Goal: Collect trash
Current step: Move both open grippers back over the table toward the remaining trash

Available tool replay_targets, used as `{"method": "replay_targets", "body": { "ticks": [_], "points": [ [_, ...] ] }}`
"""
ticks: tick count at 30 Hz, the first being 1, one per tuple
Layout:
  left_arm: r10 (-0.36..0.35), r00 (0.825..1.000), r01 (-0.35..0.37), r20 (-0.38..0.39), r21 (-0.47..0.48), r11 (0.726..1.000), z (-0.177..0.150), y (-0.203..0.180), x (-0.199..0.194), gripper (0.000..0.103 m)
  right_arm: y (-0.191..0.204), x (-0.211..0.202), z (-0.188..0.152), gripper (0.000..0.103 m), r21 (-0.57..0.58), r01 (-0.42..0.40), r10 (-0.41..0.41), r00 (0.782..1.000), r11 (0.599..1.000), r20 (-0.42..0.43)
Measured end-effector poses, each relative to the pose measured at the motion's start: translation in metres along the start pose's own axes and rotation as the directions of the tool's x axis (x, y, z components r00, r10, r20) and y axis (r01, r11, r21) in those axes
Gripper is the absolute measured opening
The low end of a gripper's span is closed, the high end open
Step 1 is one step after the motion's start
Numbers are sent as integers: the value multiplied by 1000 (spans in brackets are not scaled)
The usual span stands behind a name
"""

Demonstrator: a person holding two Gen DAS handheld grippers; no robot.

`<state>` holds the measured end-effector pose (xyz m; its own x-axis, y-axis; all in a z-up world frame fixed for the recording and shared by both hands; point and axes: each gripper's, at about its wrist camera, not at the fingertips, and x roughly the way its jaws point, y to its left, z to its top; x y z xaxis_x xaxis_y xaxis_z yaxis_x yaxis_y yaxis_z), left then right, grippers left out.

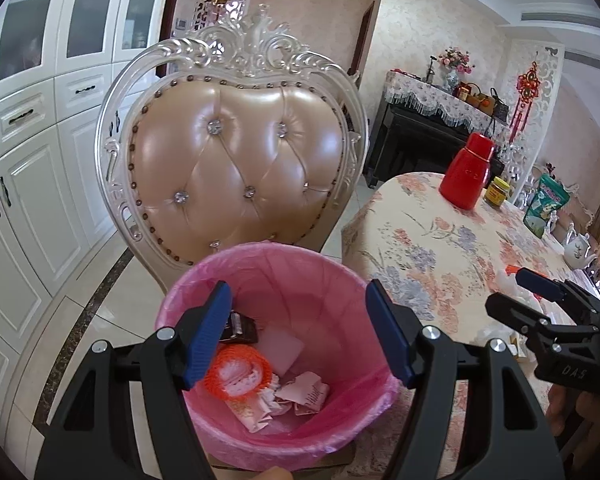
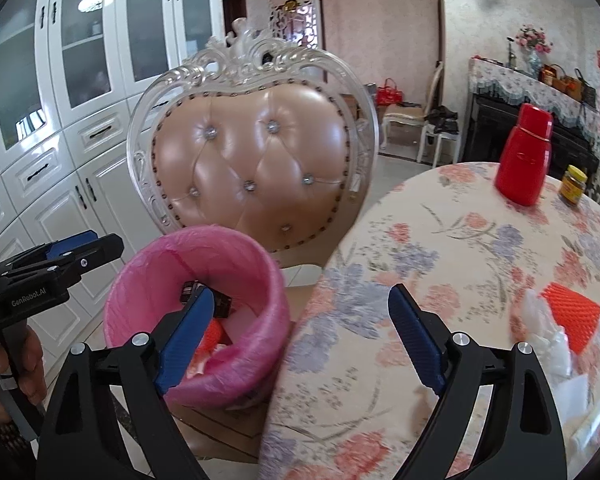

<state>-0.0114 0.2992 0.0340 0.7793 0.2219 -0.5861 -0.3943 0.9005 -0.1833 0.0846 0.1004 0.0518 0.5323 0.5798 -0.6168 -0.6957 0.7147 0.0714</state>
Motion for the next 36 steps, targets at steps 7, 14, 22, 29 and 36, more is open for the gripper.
{"method": "replay_targets", "body": {
  "ticks": [7, 14, 22, 29, 36],
  "points": [
    [-30, 1000, 30, -9, 25, 999, -5, -27, 2, 67, -33, -22, -14, 84, 37, 49, -50, 999, 998, 10],
    [-65, 998, 66, -22, 61, 996, -12, -63, 3, 68, -70, -45, -31, 84, 78, 99, -100, 995, 992, 16],
    [-97, 995, 100, -38, 104, 990, -17, -104, 6, 69, -118, -69, -53, 84, 135, 160, -164, 986, 978, 16],
    [-126, 990, 134, -62, 145, 980, -26, -143, 12, 69, -161, -87, -73, 84, 192, 203, -208, 978, 960, 9],
    [-166, 982, 180, -90, 183, 967, -38, -183, 22, 71, -197, -98, -94, 84, 237, 245, -249, 968, 940, -15]
  ]
}}
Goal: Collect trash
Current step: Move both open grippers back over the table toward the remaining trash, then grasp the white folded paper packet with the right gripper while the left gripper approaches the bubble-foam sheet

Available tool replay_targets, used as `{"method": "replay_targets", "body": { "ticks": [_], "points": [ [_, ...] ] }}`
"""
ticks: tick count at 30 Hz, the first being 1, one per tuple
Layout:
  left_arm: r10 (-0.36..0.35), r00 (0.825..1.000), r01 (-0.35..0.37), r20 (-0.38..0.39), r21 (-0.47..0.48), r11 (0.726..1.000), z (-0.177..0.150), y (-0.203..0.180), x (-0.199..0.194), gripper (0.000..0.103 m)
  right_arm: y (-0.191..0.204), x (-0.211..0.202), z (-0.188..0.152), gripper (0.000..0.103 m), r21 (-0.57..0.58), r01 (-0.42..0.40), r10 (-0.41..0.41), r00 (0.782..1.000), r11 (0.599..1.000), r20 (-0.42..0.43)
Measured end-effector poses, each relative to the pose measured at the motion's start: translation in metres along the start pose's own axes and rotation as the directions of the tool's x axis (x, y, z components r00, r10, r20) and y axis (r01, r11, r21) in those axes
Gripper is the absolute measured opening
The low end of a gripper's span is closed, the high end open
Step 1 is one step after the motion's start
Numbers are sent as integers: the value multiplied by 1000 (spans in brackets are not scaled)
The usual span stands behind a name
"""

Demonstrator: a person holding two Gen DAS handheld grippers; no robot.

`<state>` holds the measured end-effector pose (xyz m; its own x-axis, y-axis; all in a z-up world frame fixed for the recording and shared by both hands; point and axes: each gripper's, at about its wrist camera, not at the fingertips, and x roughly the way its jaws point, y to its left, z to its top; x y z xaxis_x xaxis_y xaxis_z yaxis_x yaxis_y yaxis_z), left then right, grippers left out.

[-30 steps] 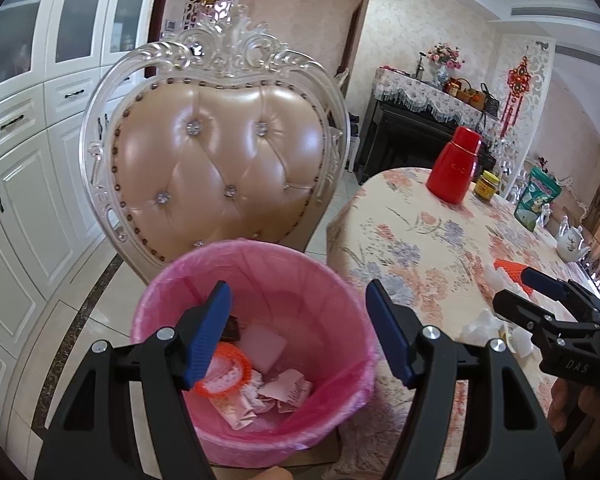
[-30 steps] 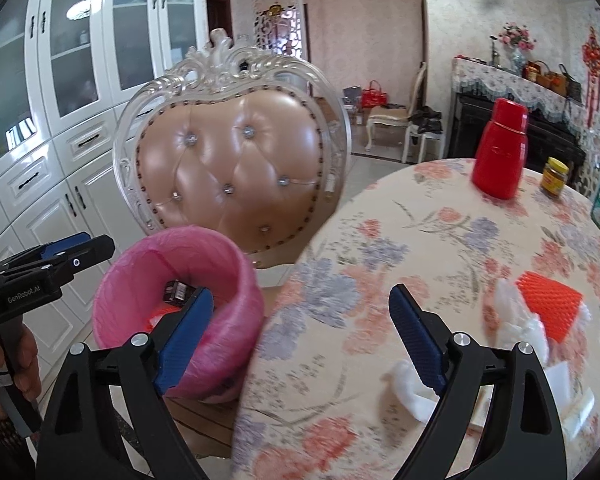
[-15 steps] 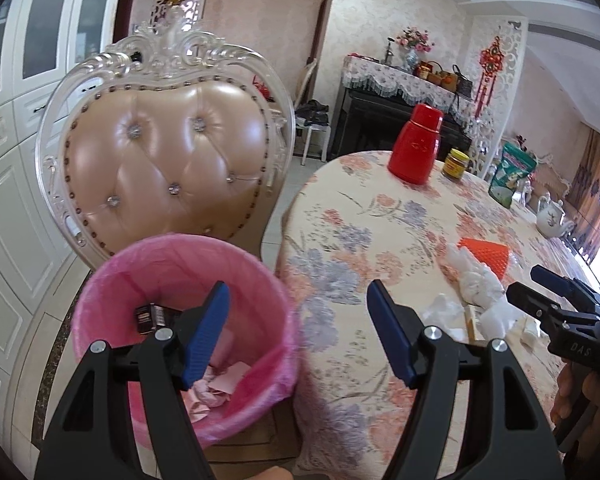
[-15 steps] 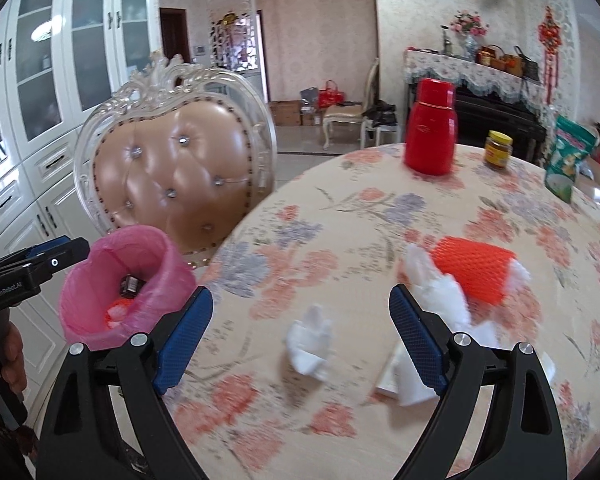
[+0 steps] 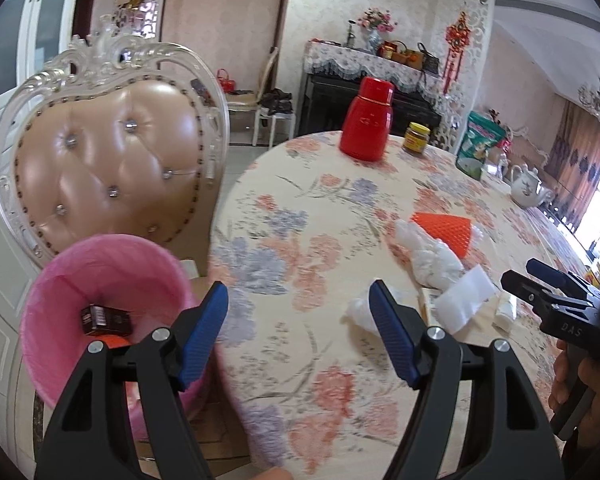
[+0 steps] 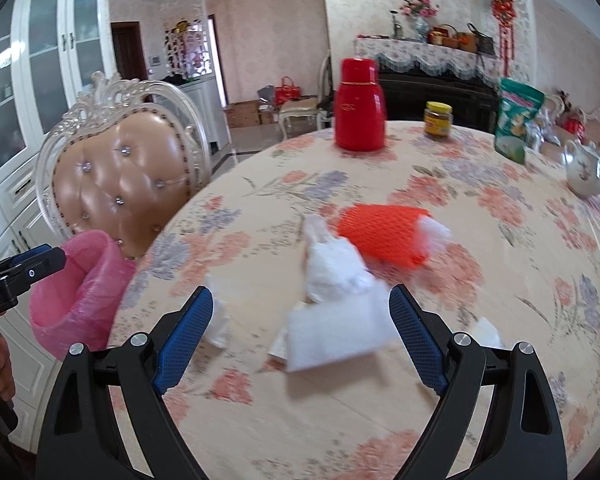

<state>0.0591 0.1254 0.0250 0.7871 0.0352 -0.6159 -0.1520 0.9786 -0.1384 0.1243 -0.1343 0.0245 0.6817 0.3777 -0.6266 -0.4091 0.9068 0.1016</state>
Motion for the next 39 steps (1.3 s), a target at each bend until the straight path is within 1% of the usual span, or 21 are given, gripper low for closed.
{"method": "replay_targets", "body": {
  "ticks": [6, 10, 12, 18, 24, 29, 32, 35, 39],
  "points": [
    [-39, 999, 41, -26, 48, 998, -3, -35, 17, 71, -28, 3, -10, 84, 37, 36, -36, 999, 999, -18],
    [-63, 997, 65, -39, 72, 995, -4, -53, 26, 71, -40, 7, -16, 84, 46, 63, -62, 998, 997, -29],
    [-72, 996, 76, -47, 84, 994, -6, -62, 31, 73, -47, 10, -20, 84, 56, 72, -70, 997, 996, -38],
    [-97, 993, 105, -70, 110, 988, -9, -80, 42, 73, -71, 21, -29, 84, 103, 110, -103, 992, 989, -72],
    [-129, 987, 140, -91, 123, 983, -13, -97, 56, 74, -94, 32, -39, 84, 149, 164, -147, 982, 975, -119],
    [-157, 981, 171, -113, 131, 976, -16, -110, 70, 74, -104, 41, -43, 84, 166, 199, -174, 972, 966, -155],
    [-175, 977, 192, -122, 144, 971, -17, -117, 76, 74, -110, 47, -45, 84, 173, 236, -205, 963, 956, -177],
    [-192, 973, 211, -127, 157, 965, -18, -124, 82, 74, -118, 51, -47, 84, 190, 255, -218, 956, 948, -195],
    [-212, 967, 235, -142, 170, 957, -20, -132, 91, 74, -126, 60, -51, 77, 205, 272, -222, 946, 940, -235]
  ]
}}
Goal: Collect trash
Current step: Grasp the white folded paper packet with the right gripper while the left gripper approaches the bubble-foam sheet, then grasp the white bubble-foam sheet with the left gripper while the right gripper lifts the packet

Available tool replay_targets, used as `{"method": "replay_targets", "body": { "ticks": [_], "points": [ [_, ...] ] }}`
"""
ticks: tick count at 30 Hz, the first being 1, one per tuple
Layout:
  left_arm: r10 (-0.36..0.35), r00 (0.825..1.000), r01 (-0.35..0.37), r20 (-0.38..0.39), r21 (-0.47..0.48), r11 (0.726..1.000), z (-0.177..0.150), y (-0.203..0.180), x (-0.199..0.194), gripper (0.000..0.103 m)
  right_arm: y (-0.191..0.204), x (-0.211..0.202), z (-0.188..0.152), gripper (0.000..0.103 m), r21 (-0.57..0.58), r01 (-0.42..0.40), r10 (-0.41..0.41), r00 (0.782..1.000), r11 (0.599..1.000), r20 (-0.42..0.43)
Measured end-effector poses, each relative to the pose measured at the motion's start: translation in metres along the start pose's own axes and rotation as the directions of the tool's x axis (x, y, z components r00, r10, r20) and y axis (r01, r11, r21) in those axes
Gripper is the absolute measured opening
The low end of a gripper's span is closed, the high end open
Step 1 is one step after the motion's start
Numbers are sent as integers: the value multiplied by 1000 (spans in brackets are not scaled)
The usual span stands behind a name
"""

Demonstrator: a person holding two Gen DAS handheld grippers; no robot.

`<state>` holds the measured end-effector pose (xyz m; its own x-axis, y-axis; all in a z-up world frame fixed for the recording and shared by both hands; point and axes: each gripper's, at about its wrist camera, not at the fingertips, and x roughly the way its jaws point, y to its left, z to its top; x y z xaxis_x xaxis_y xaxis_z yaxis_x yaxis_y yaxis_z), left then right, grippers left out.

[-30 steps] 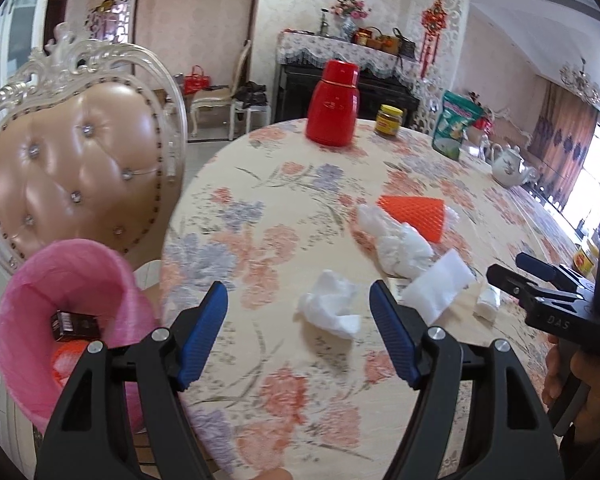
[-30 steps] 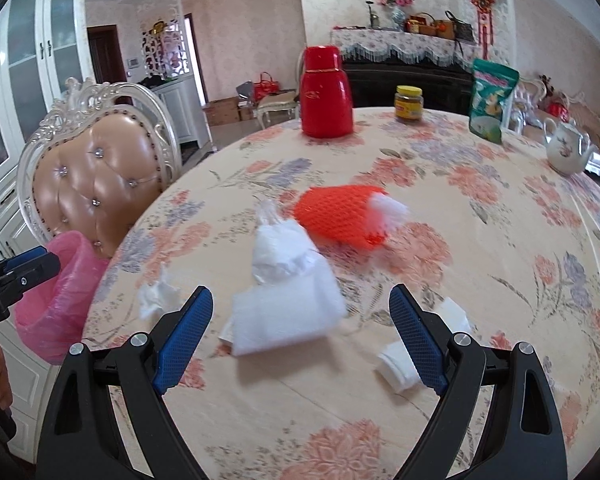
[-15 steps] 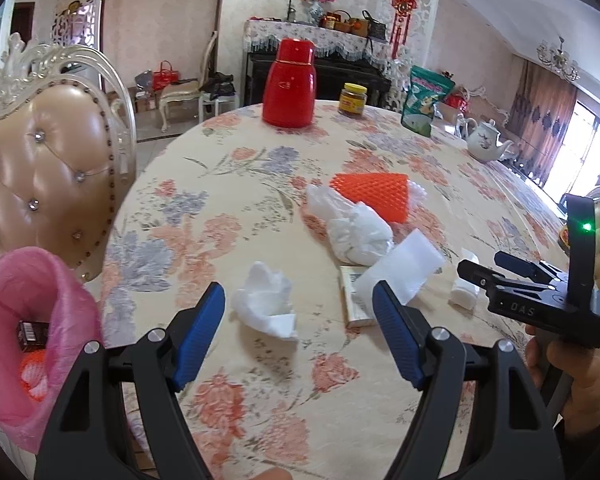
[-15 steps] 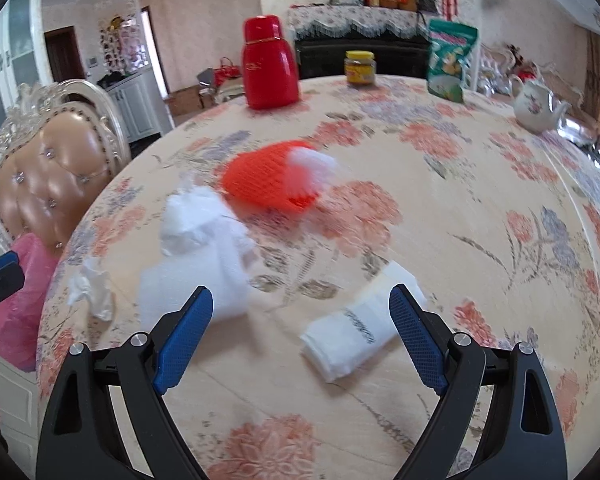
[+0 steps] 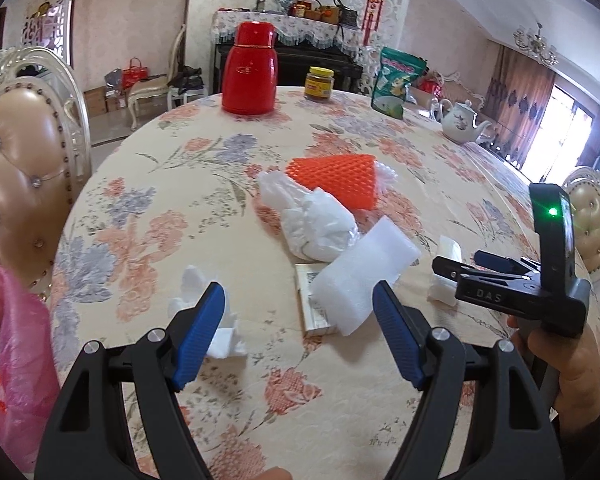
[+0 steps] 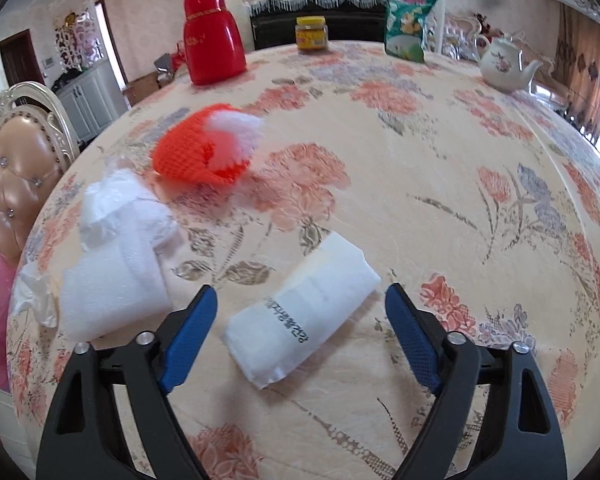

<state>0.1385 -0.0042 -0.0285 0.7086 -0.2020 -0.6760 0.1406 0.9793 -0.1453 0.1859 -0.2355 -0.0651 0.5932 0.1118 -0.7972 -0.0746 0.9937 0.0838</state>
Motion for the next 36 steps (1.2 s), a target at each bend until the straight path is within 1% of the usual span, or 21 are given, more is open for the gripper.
{"method": "replay_targets", "body": {
  "ticks": [3, 6, 8, 10, 14, 19, 25, 27, 28, 29, 33, 36],
  "points": [
    [-14, 1000, 14, -12, 23, 1000, 0, -6, 9, 74, -2, 3, -1, 75, -3, 11, -11, 1000, 1000, -14],
    [-31, 999, 32, -23, 52, 998, 1, -13, 16, 74, -7, 6, -3, 69, 5, 28, -28, 999, 1000, -31],
    [-41, 999, 43, -31, 78, 996, 2, -18, 21, 77, -9, 6, -4, 66, 4, 34, -34, 999, 999, -36],
    [-48, 998, 52, -39, 99, 994, 2, -23, 27, 78, -12, 6, -4, 61, 2, 45, -44, 998, 999, -37],
    [-60, 996, 68, -59, 146, 987, 3, -33, 39, 78, -15, 5, -4, 56, -3, 45, -45, 998, 999, -37],
    [-40, 996, 56, -80, 202, 978, 4, -43, 54, 78, -14, 3, -5, 48, -22, 26, -27, 999, 999, -39],
    [-9, 994, 36, -106, 252, 967, 1, -50, 70, 78, -13, 0, -6, 42, -28, -3, 2, 999, 1000, -39],
    [10, 994, 21, -112, 272, 962, 0, -53, 73, 72, -14, -1, -6, 41, -29, -11, 10, 999, 1000, -37],
    [14, 992, 22, -125, 284, 959, -2, -55, 76, 61, -14, -2, -6, 40, -27, -14, 13, 999, 1000, -36],
    [17, 991, 23, -133, 289, 957, -3, -55, 77, 58, -13, -3, -6, 40, -27, -17, 16, 999, 999, -35],
    [28, 991, 16, -130, 327, 945, -7, -61, 72, 56, -13, -6, -6, 38, -27, -25, 25, 999, 999, -27],
    [13, 993, 24, -115, 320, 947, -7, -62, 63, 55, -13, -9, -5, 38, -25, -27, 27, 1000, 999, -15]
  ]
}}
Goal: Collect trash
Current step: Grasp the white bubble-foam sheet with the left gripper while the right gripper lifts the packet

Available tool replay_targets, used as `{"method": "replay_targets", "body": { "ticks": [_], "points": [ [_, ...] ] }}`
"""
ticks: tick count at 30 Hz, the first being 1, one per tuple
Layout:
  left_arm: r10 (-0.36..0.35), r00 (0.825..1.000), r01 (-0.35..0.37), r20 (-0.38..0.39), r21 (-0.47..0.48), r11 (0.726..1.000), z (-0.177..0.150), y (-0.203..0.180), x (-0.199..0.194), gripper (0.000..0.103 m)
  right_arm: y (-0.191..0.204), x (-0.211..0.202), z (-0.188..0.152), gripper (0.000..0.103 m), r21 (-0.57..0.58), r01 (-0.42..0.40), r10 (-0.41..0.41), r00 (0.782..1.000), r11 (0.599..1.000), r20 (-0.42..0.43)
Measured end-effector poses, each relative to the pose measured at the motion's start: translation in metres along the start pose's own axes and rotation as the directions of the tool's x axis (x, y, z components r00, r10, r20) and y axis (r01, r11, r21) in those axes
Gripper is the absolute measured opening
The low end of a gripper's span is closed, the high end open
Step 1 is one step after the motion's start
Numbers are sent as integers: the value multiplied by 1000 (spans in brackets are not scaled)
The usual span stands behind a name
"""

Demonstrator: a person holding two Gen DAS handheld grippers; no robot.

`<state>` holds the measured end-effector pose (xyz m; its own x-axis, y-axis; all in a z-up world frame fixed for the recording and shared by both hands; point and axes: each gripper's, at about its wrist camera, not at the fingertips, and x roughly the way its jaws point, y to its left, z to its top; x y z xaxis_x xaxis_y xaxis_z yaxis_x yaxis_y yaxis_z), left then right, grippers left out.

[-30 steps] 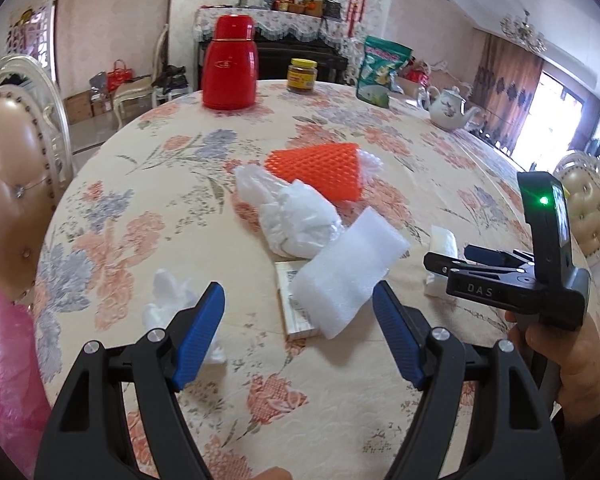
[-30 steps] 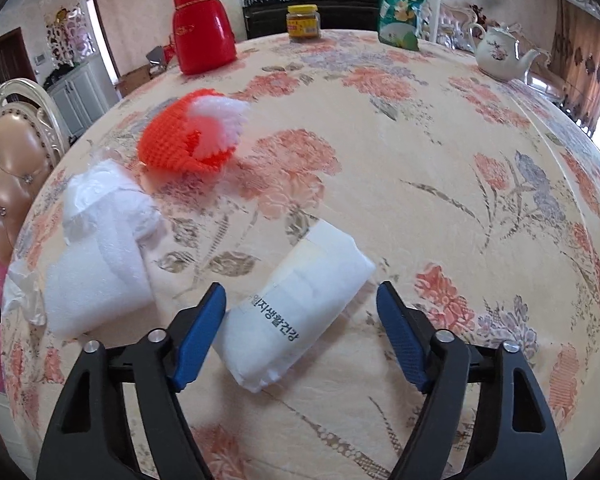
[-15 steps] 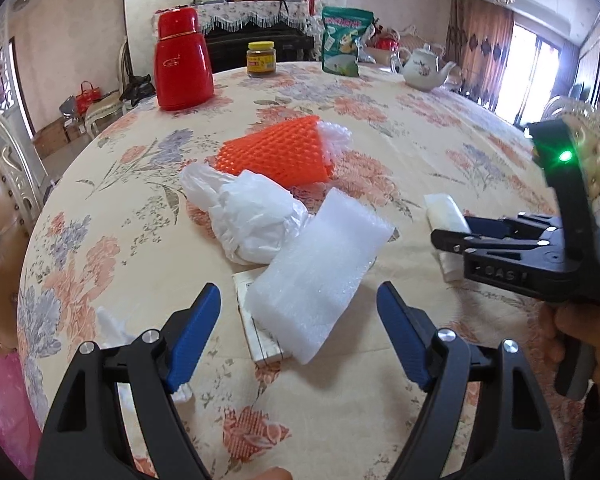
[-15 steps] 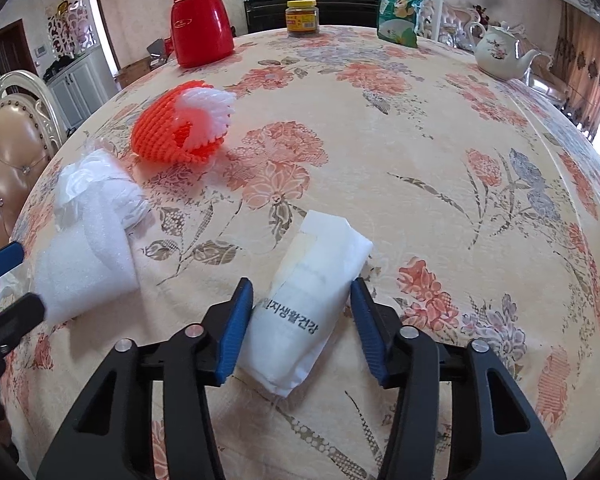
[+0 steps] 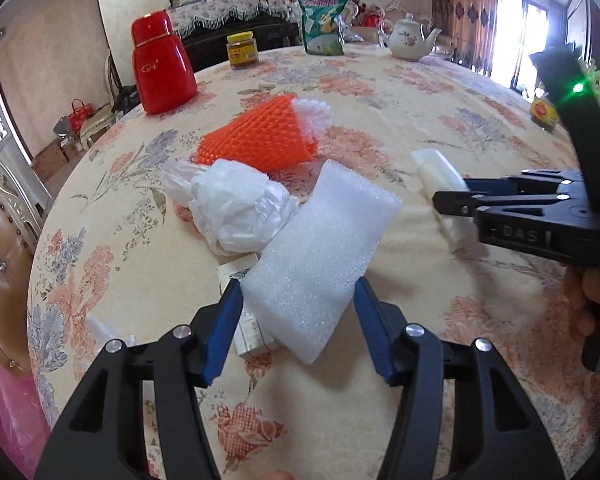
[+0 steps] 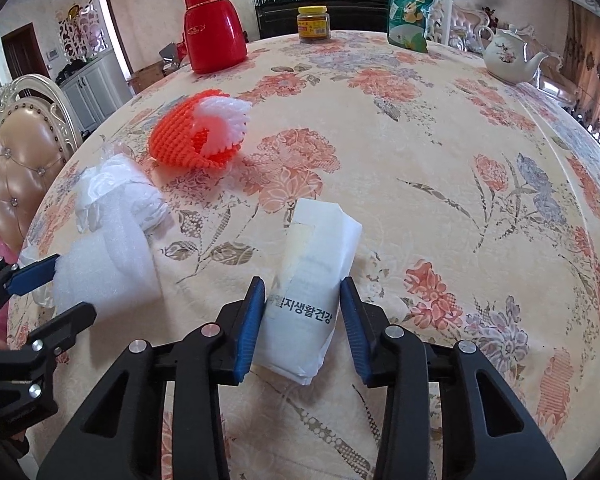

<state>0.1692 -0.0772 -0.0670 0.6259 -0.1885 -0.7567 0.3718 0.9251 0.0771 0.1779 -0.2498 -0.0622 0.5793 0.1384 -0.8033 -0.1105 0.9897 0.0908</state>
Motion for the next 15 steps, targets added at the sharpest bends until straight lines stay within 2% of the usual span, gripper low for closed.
{"method": "replay_targets", "body": {
  "ticks": [6, 9, 15],
  "points": [
    [9, 998, -4, 60, -74, 997, 0, 14, -29, 55, 0, -5, 1, 37, 1, -7, 7, 1000, 1000, 20],
    [18, 996, -4, 91, -150, 989, -1, 28, -43, 55, 2, -10, 2, 36, -2, -13, 13, 999, 1000, 35],
    [79, 989, -48, 123, -233, 971, -3, 50, -67, 55, 6, -21, 4, 35, -15, -27, 28, 998, 1000, 65]
  ]
}}
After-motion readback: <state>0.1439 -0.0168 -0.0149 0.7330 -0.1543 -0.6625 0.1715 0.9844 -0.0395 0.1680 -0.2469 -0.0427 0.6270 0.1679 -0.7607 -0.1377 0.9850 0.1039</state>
